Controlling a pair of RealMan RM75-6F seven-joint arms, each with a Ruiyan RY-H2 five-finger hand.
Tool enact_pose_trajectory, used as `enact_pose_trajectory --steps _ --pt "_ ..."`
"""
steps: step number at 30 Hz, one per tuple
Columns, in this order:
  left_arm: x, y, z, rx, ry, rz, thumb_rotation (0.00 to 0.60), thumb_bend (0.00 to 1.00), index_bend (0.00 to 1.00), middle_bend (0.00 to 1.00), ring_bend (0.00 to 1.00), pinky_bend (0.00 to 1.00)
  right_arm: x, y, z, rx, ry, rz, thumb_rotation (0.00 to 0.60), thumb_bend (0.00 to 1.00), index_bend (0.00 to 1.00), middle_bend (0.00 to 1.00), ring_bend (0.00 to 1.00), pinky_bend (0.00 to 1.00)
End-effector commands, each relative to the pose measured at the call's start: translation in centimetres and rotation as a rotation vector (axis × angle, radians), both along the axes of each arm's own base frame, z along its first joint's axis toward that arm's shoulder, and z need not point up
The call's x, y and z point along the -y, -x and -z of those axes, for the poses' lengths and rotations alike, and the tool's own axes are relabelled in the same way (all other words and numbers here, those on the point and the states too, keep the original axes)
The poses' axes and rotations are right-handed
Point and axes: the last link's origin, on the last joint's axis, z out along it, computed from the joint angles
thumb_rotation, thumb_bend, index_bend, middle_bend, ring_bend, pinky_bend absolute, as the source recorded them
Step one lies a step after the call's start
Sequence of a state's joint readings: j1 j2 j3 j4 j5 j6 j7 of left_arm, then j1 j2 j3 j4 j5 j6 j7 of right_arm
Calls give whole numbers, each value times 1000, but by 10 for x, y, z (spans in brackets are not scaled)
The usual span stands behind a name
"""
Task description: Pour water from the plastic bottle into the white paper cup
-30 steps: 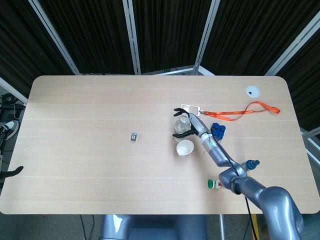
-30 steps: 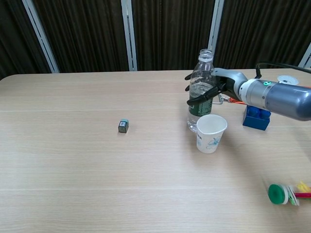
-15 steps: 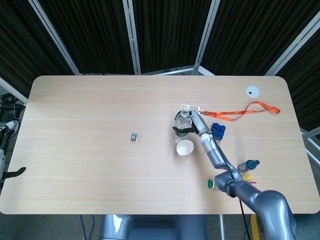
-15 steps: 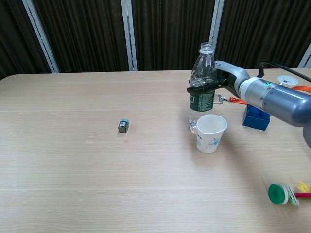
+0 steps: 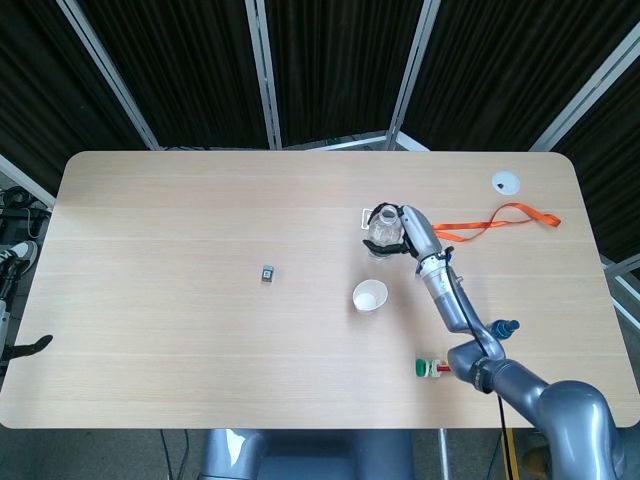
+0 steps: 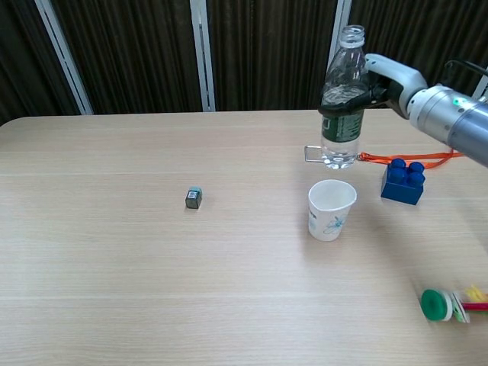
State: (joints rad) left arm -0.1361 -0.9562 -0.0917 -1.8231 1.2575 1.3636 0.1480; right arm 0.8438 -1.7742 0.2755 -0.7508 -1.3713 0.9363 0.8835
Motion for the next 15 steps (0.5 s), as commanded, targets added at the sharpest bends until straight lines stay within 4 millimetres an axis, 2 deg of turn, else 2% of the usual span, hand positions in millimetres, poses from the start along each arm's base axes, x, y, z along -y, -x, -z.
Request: enact_pose_trajectory --steps 1,3,4,7,12,15 --pt "4 -4 -3 14 0 22 600 17 0 0 0 0 -9 12 -29 -93 82 -54 600 386 546 582 488 440" --pt "6 -6 -4 20 0 33 600 16 0 0 0 0 -15 19 -39 -159 119 -77 600 386 546 582 488 441" --pt "8 -7 -5 29 0 43 600 17 0 0 0 0 -21 27 -47 -257 162 -104 600 386 546 582 488 441" --pt "11 -10 -7 44 3 58 600 15 0 0 0 0 -35 39 -54 -412 218 -144 600 392 546 582 489 441" --pt "15 -13 -11 62 1 81 600 16 0 0 0 0 -60 57 -51 -640 249 -208 600 405 546 582 490 441" --pt "17 -14 -12 69 6 90 600 17 0 0 0 0 -70 58 -42 -711 252 -238 600 408 546 582 489 441"
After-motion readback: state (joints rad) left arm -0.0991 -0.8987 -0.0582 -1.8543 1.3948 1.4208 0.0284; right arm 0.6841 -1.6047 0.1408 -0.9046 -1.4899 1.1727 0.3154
